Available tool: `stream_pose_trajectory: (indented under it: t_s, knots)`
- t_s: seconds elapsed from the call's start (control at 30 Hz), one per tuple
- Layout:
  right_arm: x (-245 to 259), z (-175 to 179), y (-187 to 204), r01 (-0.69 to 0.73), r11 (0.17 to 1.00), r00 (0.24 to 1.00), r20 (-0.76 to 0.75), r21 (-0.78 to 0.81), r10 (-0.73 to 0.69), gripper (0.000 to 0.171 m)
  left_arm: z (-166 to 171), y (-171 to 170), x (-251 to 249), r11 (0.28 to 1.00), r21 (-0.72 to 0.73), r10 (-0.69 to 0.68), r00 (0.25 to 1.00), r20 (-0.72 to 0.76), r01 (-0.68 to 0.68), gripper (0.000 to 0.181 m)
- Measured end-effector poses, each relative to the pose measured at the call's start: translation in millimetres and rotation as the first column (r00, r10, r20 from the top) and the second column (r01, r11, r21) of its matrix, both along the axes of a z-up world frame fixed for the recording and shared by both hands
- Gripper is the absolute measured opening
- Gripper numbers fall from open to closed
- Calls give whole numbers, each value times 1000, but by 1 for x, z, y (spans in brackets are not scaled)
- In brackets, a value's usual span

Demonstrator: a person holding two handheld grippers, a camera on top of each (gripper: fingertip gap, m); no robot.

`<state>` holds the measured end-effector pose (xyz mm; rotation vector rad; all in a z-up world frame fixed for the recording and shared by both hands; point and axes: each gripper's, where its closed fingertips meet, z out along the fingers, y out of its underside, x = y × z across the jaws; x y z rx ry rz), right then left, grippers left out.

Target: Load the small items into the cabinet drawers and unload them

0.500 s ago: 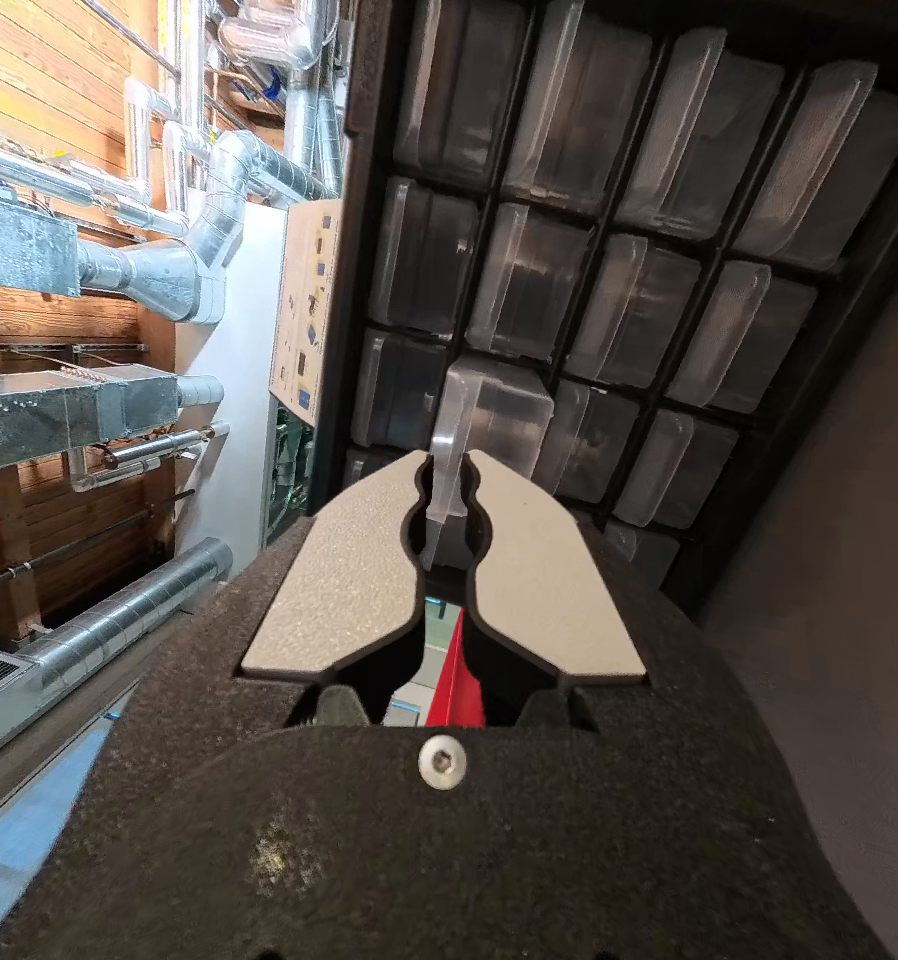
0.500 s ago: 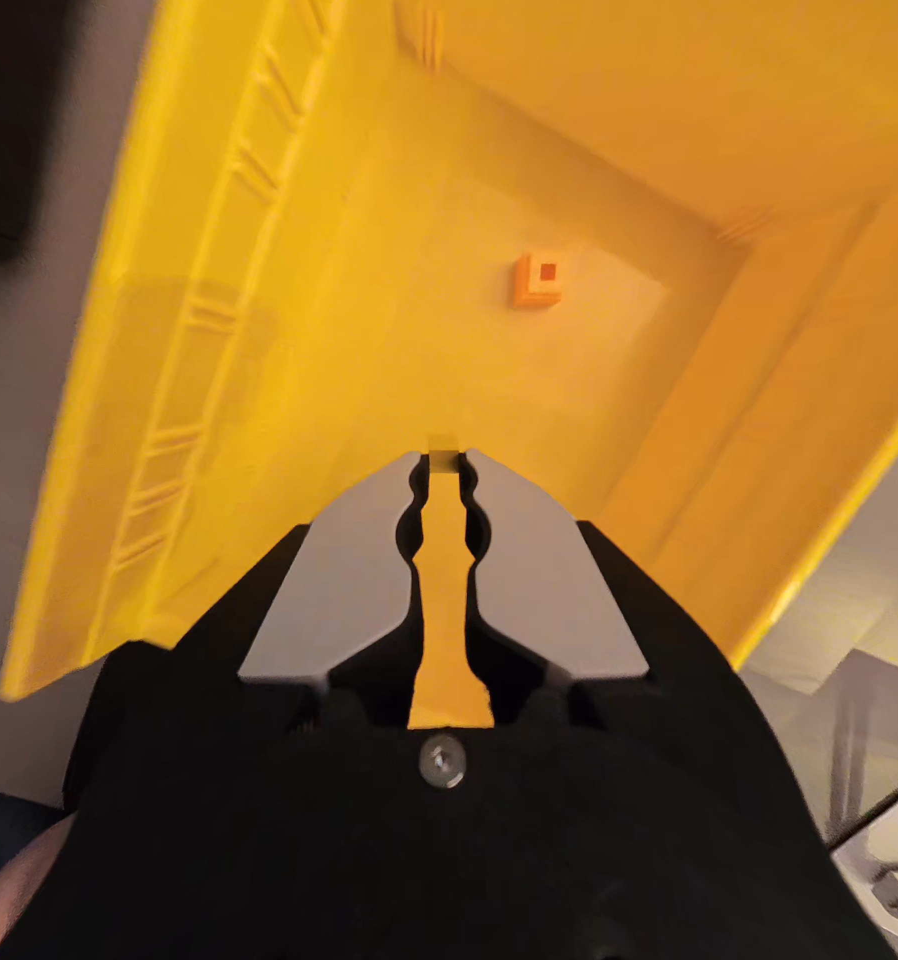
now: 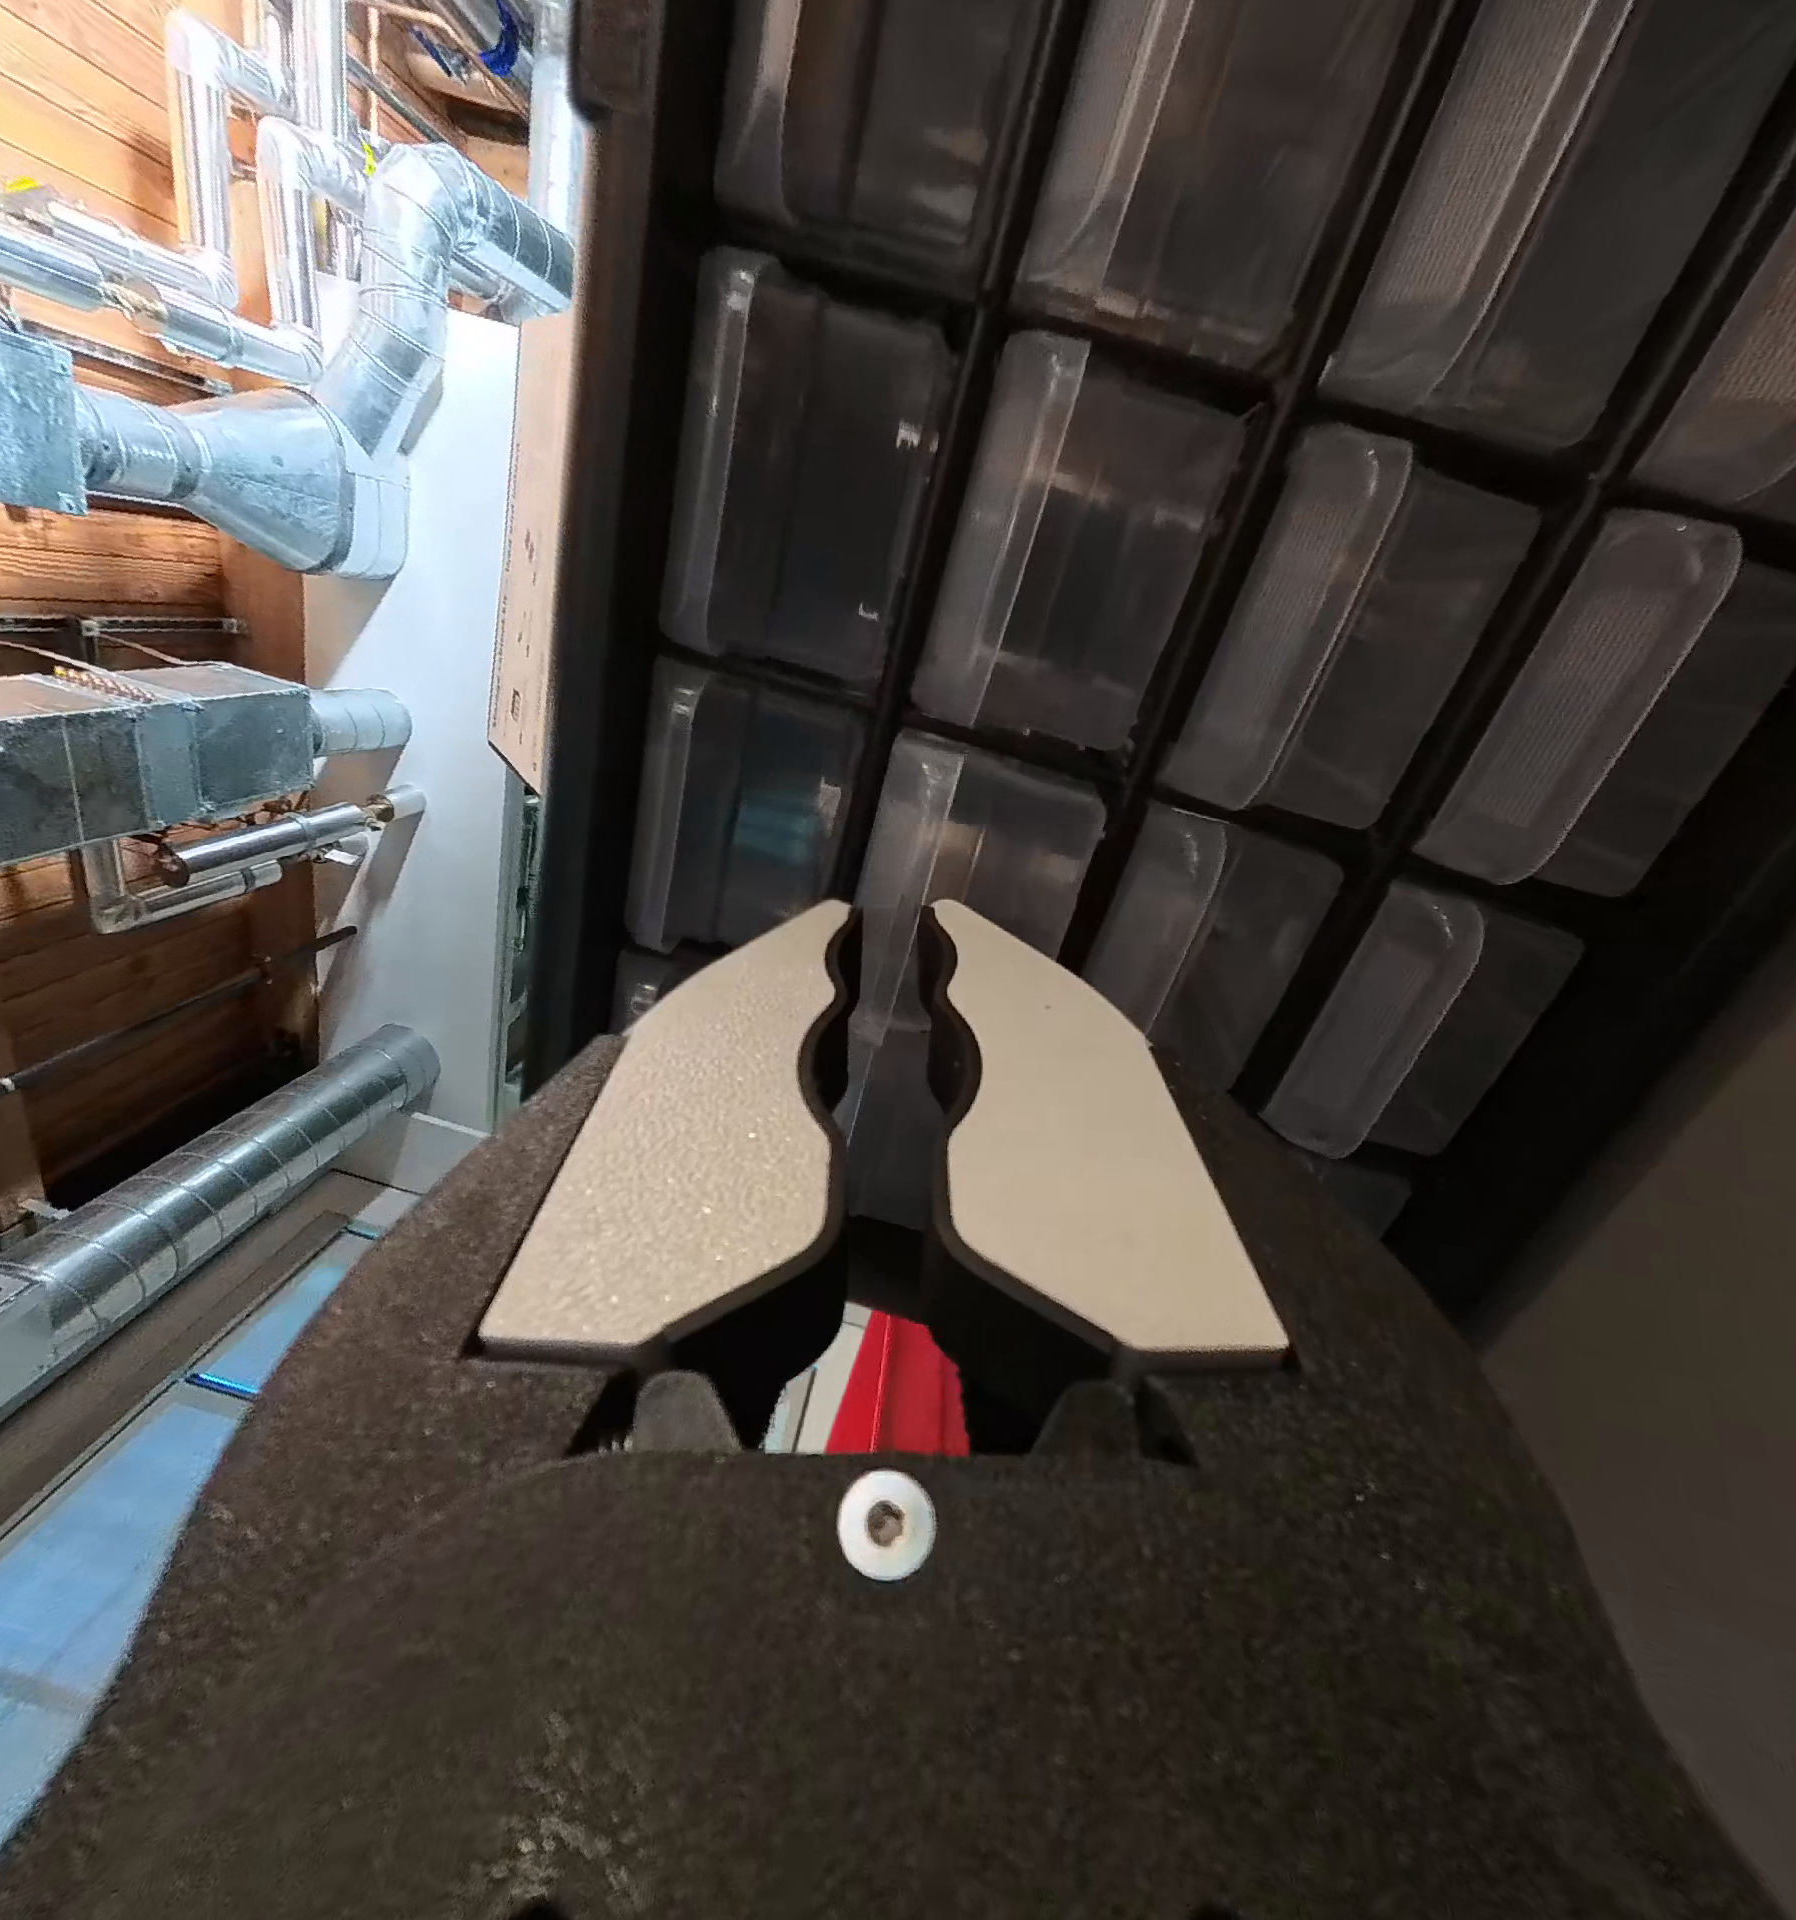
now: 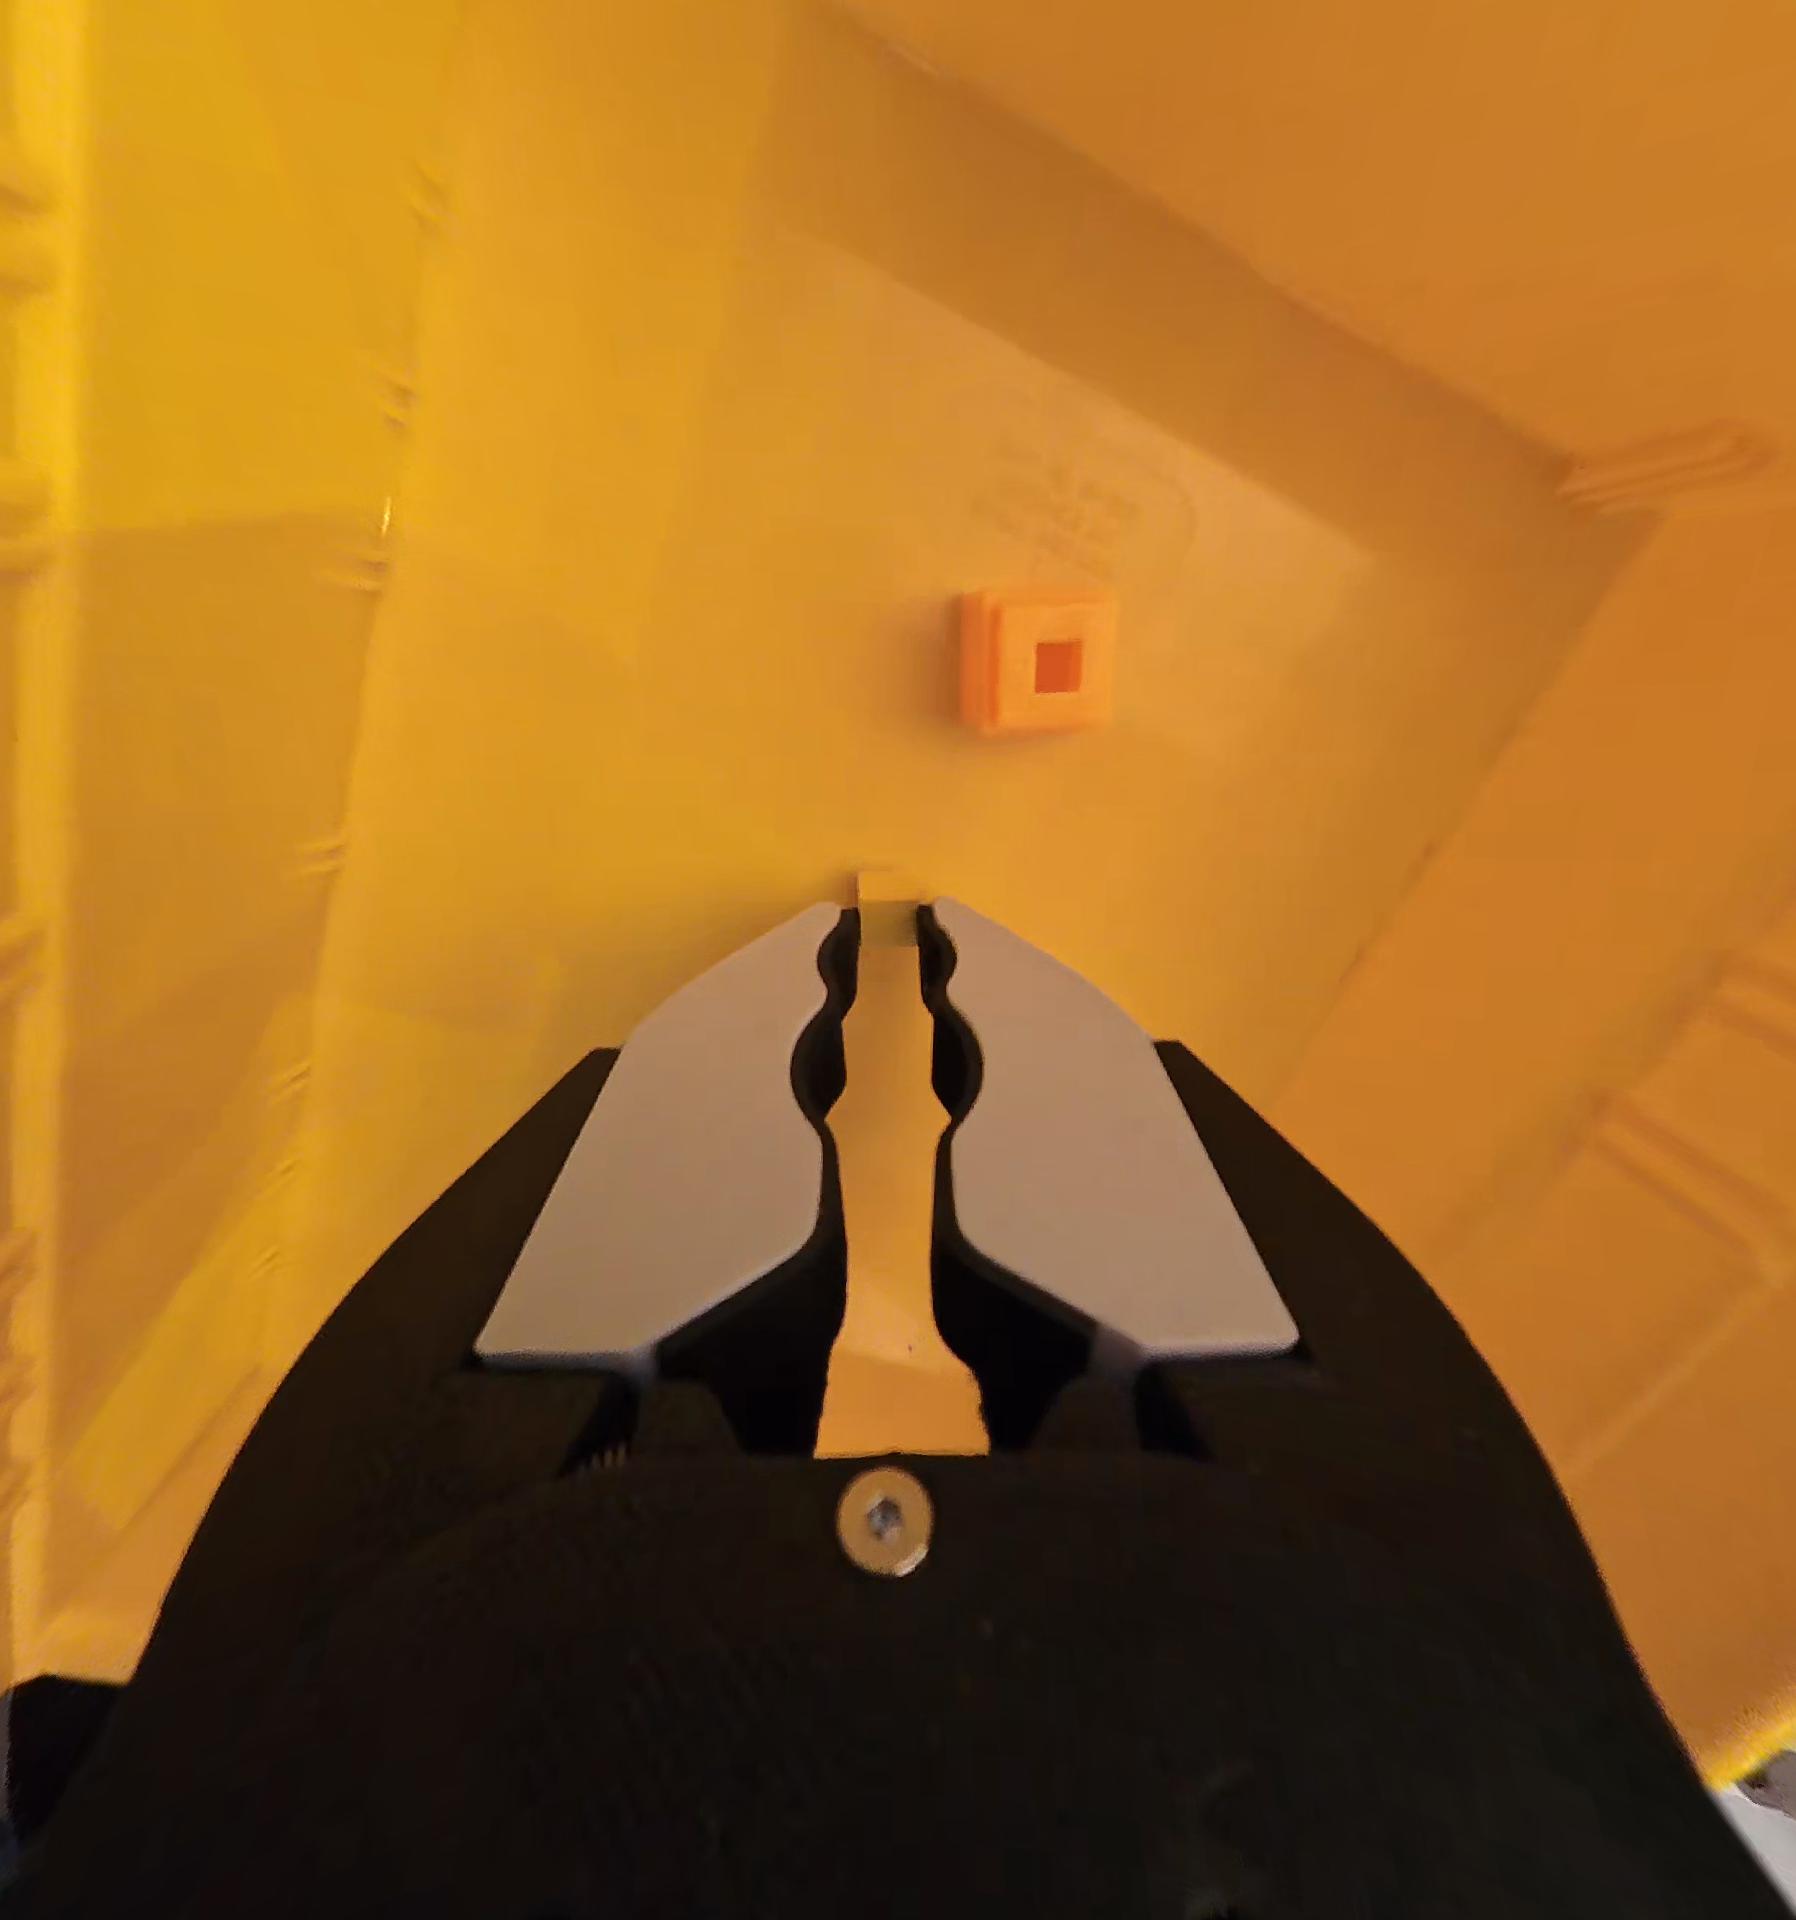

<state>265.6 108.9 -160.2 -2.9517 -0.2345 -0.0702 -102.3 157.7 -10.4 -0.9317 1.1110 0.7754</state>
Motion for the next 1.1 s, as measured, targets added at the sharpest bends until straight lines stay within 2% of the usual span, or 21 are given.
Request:
stream_pose_trajectory:
  t_s: [0.1, 0.17, 0.27, 0.33, 0.47, 0.6, 0.77, 0.9, 1.1]
  knots:
    - [-1, 0, 4, 11, 1000, 999, -36, 27, -10, 12, 0, 5, 1, 1000, -8, 2, 1000, 4, -2, 10]
    - [-4, 5, 4, 26, 999, 997, -74, 47, -22, 28, -1, 7, 1, 1000, -4, 7, 1000, -1, -7, 10]
    - [-5, 32, 3, 48, 990, 993, -110, 129, -34, 36, -1, 10, 2, 1000, -4, 6, 1000, -4, -6, 10]
    - [-11, 53, 2, 41, 980, 991, -135, 195, -15, 36, 0, 10, 2, 1000, -4, -5, 1000, -4, 5, 10]
    - [-14, 79, -3, 16, 968, 996, -88, 252, 7, 37, -1, 9, 2, 1000, 0, -17, 1000, 12, 17, 10]
    - [-21, 86, -7, -15, 968, 998, -60, 252, 31, 37, 3, -6, 2, 997, 31, -76, 995, 61, 74, 27]
    - [-24, 87, -10, -46, 971, 998, -26, 236, 54, 37, -19, -25, -5, 990, -49, -131, 991, 26, 132, 23]
    - [-26, 95, -11, -53, 965, 998, -20, 257, 60, 37, -35, -13, -8, 994, -68, -85, 995, -43, 82, 22]
    - [-27, 115, -14, -54, 945, 998, -5, 322, 59, 36, -43, 2, -4, 996, -65, -57, 997, -56, 54, 16]
